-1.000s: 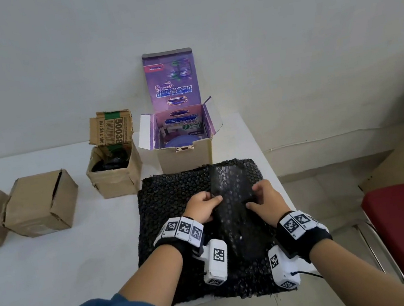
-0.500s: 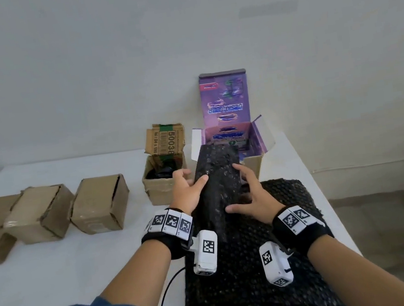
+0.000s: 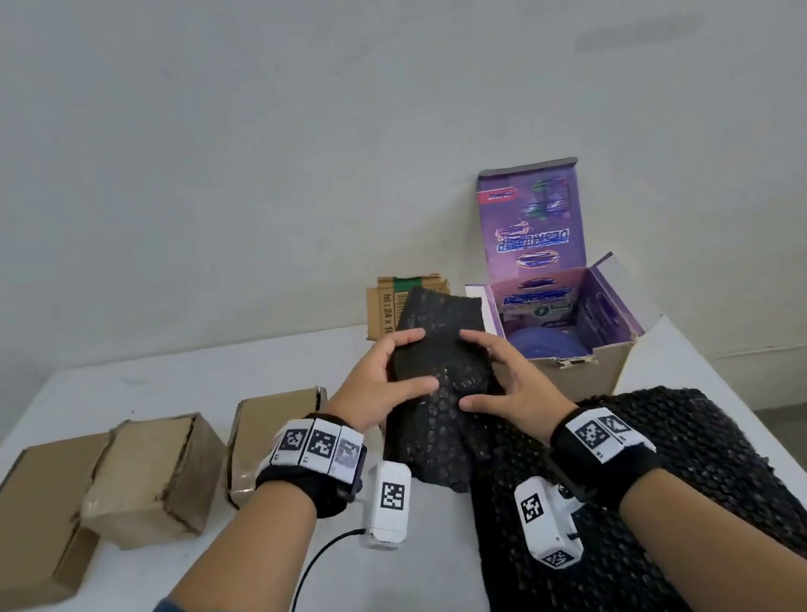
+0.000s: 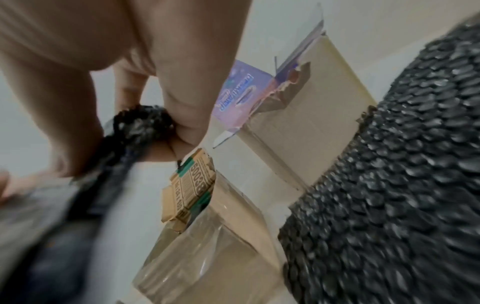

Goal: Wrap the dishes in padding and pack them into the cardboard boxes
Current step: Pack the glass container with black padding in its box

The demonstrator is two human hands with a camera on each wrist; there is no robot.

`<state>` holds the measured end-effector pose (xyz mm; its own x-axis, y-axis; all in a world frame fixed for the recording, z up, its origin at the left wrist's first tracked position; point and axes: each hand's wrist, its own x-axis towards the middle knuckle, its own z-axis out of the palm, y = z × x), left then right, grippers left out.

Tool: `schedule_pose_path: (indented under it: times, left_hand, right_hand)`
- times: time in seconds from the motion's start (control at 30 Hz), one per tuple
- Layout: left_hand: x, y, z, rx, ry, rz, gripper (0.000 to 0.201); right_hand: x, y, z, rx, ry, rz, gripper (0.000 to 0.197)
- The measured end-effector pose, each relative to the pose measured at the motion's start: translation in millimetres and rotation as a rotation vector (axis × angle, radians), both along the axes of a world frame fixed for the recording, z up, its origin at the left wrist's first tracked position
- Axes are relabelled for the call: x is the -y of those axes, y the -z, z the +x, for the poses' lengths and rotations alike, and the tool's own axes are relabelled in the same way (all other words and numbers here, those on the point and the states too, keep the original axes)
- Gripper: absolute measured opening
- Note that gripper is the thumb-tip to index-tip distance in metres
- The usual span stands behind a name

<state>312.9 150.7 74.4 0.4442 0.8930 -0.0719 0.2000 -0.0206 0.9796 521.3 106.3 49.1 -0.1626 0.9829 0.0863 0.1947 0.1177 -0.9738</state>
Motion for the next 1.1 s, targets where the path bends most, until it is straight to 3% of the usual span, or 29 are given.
schedule_pose_path:
  times: [0.1, 0.17, 0.33, 0.4, 0.5, 0.6, 0.73, 0.87, 1.0, 1.1]
  left_hand:
    - [-15.0, 3.3, -14.9, -0.268, 0.041, 0.122, 0.077]
    - [-21.3, 4.6, -19.3, -0.390, 0.037, 0.240, 0.079]
    - [-41.7, 19.6, -34.2, -0.472, -0.035, 0.456, 0.038]
    - [-48.6, 24.1, -36.8, -0.448, -0.079, 0.499, 0.035]
    - [-50.2, 19.4, -30.9, -0.357, -0.126, 0.432, 0.028]
    - [-51.9, 20.9, -24.1, -0.296, -0.245, 0.364, 0.035]
    - [-56.1, 28.6, -15.0, -0.234, -0.319, 0.333, 0.038]
    - [-57.4, 28.6, -10.0, 0.020, -0.297, 0.141, 0.027]
    - [-64.3, 28.1, -13.7, 0.087, -0.272, 0.010, 0.015]
    - [-70.7, 33.3, -19.6, 0.002, -0.279, 0.074, 0.015]
  right_hand:
    - [-15.0, -2.5, -5.4, 0.270, 0.047, 0.034, 0.065]
    - [-21.8, -7.8, -10.3, 0.445, 0.088, 0.078, 0.052]
    - [-35.8, -17.5, -21.2, 0.536, 0.169, 0.168, 0.023]
    - [-42.2, -17.3, -23.7, 0.519, 0.169, 0.154, 0.020]
    - [-47.7, -21.7, -31.3, 0.335, 0.172, 0.039, 0.022]
    - [-52.4, -20.2, -39.8, 0.242, 0.250, 0.020, 0.035]
    - [-65.2, -13.9, -51.1, 0.404, 0.383, 0.180, 0.034]
    - [-76.1, -10.6, -60.6, 0.478, 0.357, 0.298, 0.020]
    - [-82.2, -8.7, -69.8, 0.566, 0.136, 0.180, 0.058]
    - [-92.4, -4.3, -70.6, 0.631, 0.205, 0.185, 0.051]
